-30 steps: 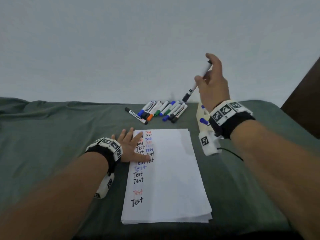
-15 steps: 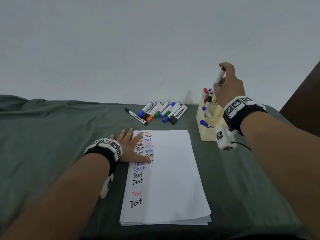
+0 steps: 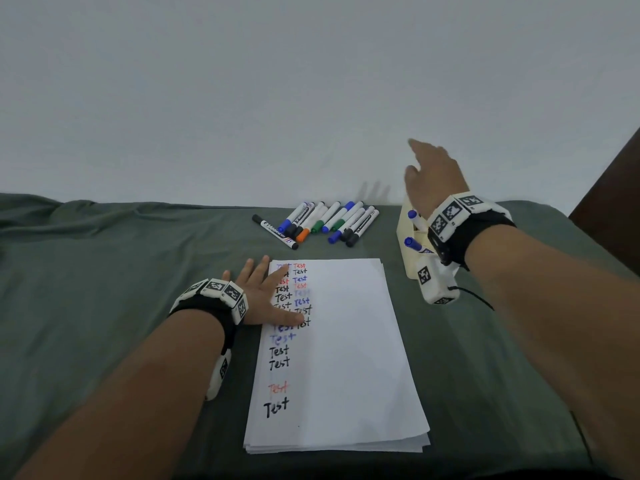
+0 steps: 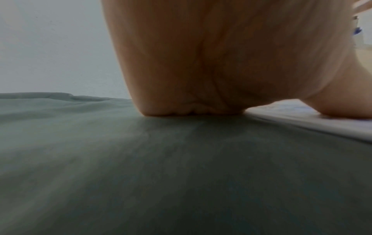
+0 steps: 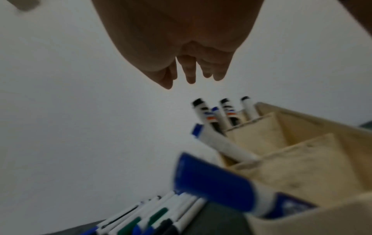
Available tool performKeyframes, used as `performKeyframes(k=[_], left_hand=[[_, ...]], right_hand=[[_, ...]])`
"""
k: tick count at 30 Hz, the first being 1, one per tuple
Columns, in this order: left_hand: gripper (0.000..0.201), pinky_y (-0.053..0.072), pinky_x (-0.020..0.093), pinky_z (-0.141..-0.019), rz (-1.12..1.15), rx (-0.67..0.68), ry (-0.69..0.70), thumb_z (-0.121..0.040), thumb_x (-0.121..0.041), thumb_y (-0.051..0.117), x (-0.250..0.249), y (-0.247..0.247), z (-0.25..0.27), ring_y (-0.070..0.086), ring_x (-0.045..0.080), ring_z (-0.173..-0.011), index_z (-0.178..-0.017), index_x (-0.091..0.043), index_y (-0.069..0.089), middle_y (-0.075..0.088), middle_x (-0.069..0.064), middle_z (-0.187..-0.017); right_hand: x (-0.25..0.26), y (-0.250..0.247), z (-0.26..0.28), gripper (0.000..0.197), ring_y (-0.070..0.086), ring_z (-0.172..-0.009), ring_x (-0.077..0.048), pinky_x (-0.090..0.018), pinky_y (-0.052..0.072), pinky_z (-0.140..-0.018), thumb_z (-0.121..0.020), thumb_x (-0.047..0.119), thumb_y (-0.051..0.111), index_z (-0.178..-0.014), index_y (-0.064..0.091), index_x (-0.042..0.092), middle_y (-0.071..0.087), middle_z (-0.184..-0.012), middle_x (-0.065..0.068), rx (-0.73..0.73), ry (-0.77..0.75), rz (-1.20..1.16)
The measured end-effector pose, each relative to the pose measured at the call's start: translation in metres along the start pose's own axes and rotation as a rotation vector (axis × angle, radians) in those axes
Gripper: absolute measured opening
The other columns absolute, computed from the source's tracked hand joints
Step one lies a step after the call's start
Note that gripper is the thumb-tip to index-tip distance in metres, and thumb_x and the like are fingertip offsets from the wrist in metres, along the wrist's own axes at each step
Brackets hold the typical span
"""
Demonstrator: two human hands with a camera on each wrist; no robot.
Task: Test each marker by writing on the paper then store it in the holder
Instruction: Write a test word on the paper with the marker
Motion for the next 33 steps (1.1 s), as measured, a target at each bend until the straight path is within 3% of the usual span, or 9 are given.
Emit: performKeyframes(k=[2, 6, 10, 12, 17, 22, 25, 30, 33], left_hand=[[0.135, -0.006, 0.061, -0.115, 0.001, 0.000, 0.002, -0.040, -0.107, 0.034, 0.000, 0.001, 0.000, -0.022, 0.024, -0.148, -0.149, -0.047, -0.018, -0.029, -0.007, -0.159], [0.136, -0.007, 0.061, -0.115, 0.005, -0.006, 0.007, -0.037, -0.108, 0.032, -0.001, 0.001, 0.000, -0.023, 0.023, -0.148, -0.148, -0.048, -0.018, -0.029, -0.008, -0.159], [0.132, -0.007, 0.060, -0.116, -0.010, -0.017, 0.004, -0.043, -0.106, 0.031, -0.001, 0.001, 0.000, -0.022, 0.023, -0.148, -0.149, -0.046, -0.019, -0.029, -0.007, -0.159], [0.128, -0.007, 0.060, -0.116, -0.023, -0.013, 0.006, -0.047, -0.105, 0.030, -0.001, 0.001, -0.001, -0.021, 0.023, -0.149, -0.149, -0.045, -0.019, -0.029, -0.007, -0.159], [0.099, 0.003, 0.059, -0.117, 0.002, -0.071, 0.016, -0.067, -0.095, 0.025, 0.002, -0.002, -0.004, -0.008, 0.023, -0.151, -0.151, -0.049, -0.005, -0.014, -0.008, -0.163], [0.086, 0.035, 0.051, -0.106, 0.012, -0.310, -0.007, -0.075, -0.087, 0.036, 0.020, -0.047, -0.016, 0.035, 0.025, -0.136, -0.145, -0.037, 0.031, 0.033, -0.001, -0.151], [0.087, 0.035, 0.051, -0.110, 0.001, -0.364, -0.012, -0.080, -0.077, 0.050, 0.030, -0.069, -0.032, 0.033, 0.025, -0.141, -0.150, -0.030, 0.028, 0.029, 0.000, -0.157], [0.098, 0.021, 0.048, -0.120, -0.097, -0.224, 0.063, -0.085, -0.070, 0.053, 0.029, -0.091, -0.060, 0.011, 0.020, -0.151, -0.157, -0.026, 0.004, 0.000, -0.004, -0.165], [0.097, 0.025, 0.044, -0.116, -0.187, -0.233, 0.029, -0.076, -0.077, 0.059, 0.028, -0.099, -0.068, 0.025, 0.026, -0.145, -0.151, -0.024, 0.027, 0.025, 0.004, -0.159]], right_hand=[[0.031, 0.013, 0.009, 0.054, 0.014, -0.154, -0.027, -0.041, 0.021, -0.120, -0.105, 0.023, 0.041, -0.158, 0.029, 0.023, 0.032, -0.162, -0.001, 0.061, -0.117, -0.014], [0.078, 0.068, 0.051, 0.069, -0.005, -0.156, -0.021, -0.050, 0.016, -0.124, -0.104, 0.043, 0.045, -0.161, 0.009, 0.028, 0.002, -0.170, 0.003, 0.409, -0.315, 0.054], [0.075, 0.136, 0.116, 0.092, -0.008, -0.155, -0.030, -0.053, 0.013, -0.124, -0.096, 0.068, 0.042, -0.162, -0.002, 0.023, -0.012, -0.169, -0.005, 0.823, -0.347, 0.297], [0.062, 0.158, 0.142, 0.097, -0.012, -0.155, -0.031, -0.053, 0.006, -0.125, -0.093, 0.074, 0.039, -0.162, -0.006, 0.022, -0.015, -0.168, -0.007, 0.913, -0.323, 0.369], [0.048, 0.175, 0.157, 0.102, -0.016, -0.155, -0.026, -0.052, -0.001, -0.124, -0.088, 0.080, 0.038, -0.161, -0.010, 0.026, -0.020, -0.168, -0.001, 0.947, -0.289, 0.374], [0.050, 0.174, 0.155, 0.102, -0.014, -0.155, -0.025, -0.051, -0.001, -0.125, -0.088, 0.080, 0.038, -0.161, -0.010, 0.027, -0.019, -0.168, -0.001, 0.933, -0.296, 0.361], [0.051, 0.172, 0.155, 0.102, -0.013, -0.155, -0.024, -0.050, -0.002, -0.125, -0.088, 0.080, 0.040, -0.161, -0.009, 0.027, -0.018, -0.168, 0.000, 0.915, -0.289, 0.342], [0.051, 0.171, 0.157, 0.102, -0.015, -0.155, -0.022, -0.049, -0.004, -0.125, -0.088, 0.079, 0.042, -0.161, -0.008, 0.029, -0.019, -0.168, 0.002, 0.917, -0.271, 0.315], [0.047, 0.175, 0.155, 0.103, -0.020, -0.154, -0.020, -0.048, -0.007, -0.125, -0.087, 0.080, 0.043, -0.160, -0.010, 0.031, -0.024, -0.167, 0.003, 0.954, -0.257, 0.316]])
Point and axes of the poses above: each hand's wrist, its own z-axis away from the middle knuckle, its own y-axis out of the palm, x = y × z, the point moved 8 cm from there along -z, towards the middle knuckle
